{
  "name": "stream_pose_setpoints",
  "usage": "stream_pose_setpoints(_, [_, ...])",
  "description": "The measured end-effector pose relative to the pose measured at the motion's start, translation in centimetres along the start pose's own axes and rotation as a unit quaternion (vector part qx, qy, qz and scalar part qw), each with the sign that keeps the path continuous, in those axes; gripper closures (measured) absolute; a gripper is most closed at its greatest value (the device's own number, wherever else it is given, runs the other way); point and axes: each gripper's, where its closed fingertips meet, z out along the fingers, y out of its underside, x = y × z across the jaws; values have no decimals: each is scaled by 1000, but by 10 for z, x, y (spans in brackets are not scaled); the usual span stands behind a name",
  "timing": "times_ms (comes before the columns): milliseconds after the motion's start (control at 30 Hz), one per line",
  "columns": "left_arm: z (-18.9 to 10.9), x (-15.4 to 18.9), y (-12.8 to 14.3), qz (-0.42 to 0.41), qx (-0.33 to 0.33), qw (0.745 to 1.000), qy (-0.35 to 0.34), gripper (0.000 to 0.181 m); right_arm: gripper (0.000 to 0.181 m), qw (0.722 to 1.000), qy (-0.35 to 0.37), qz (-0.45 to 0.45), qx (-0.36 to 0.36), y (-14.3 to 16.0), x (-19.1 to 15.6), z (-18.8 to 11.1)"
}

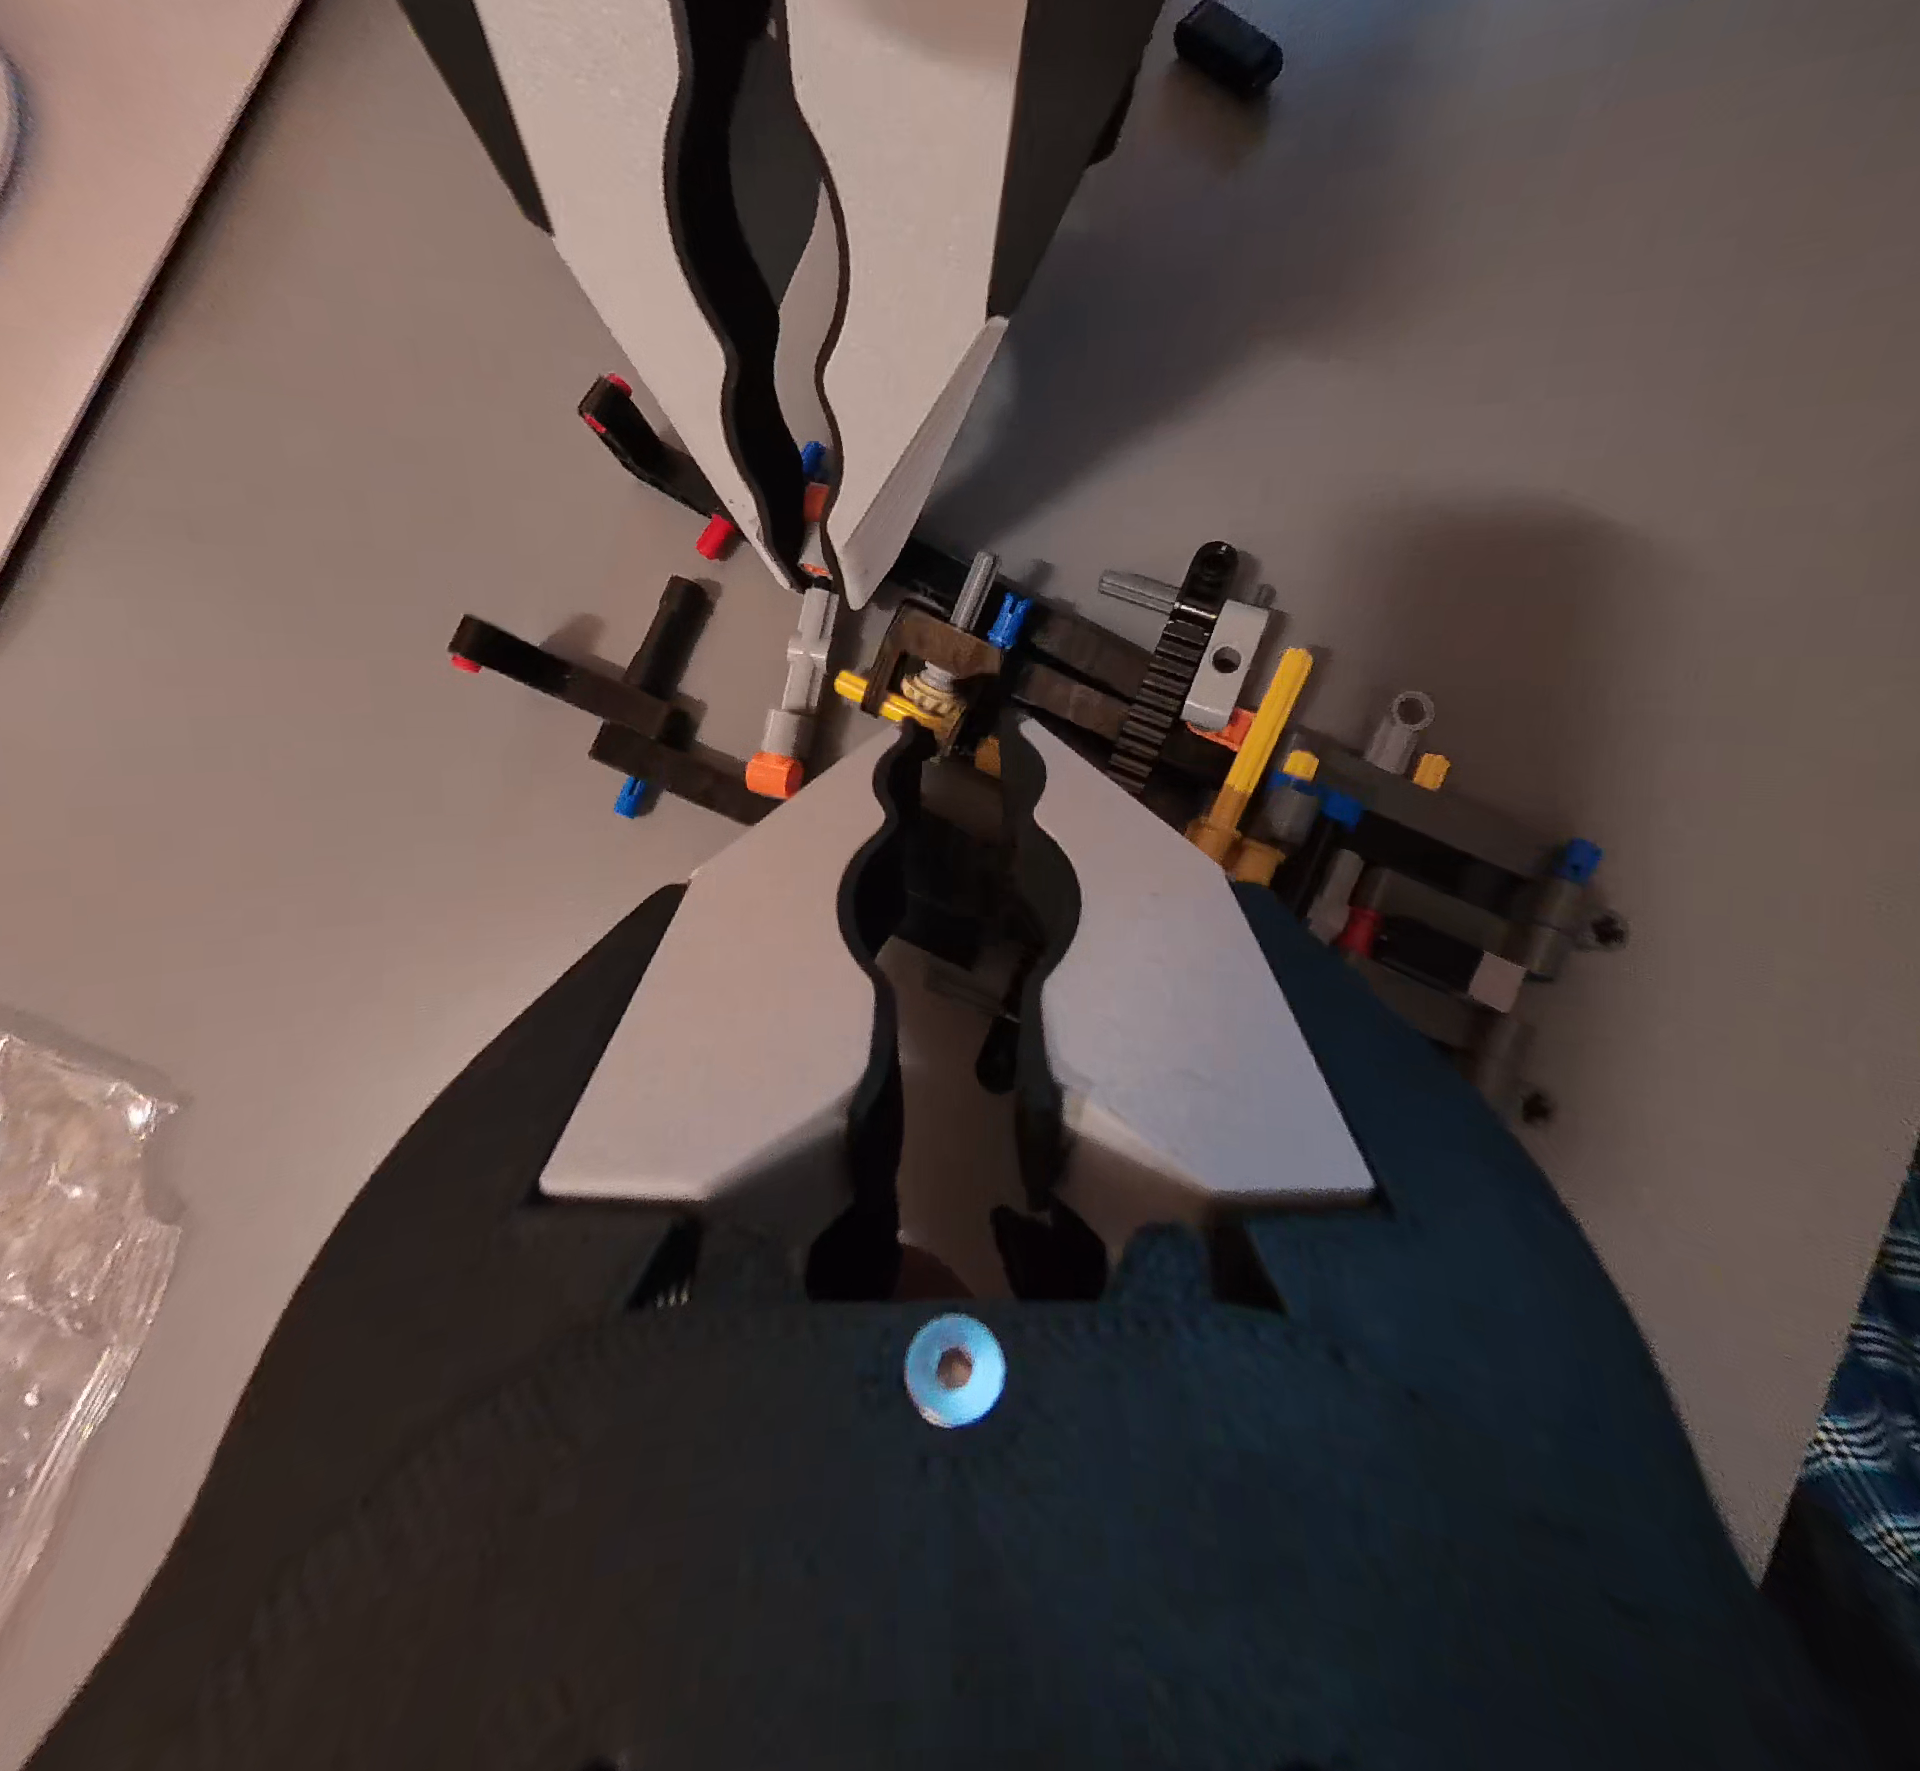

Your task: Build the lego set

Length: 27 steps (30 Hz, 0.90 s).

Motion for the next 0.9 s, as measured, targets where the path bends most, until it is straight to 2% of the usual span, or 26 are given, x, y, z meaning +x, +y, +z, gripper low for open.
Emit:
stream_pose_setpoints(600, [1, 3, 1, 8, 2, 1000, -13, 169, 177, 996, -58, 18, -65, -4, -7, 4])
stream_pose_setpoints(900, [0, 3, 1, 17, 1, 1000, -23, 170, 177, 994, -65, 11, -89, -4, -8, 5])
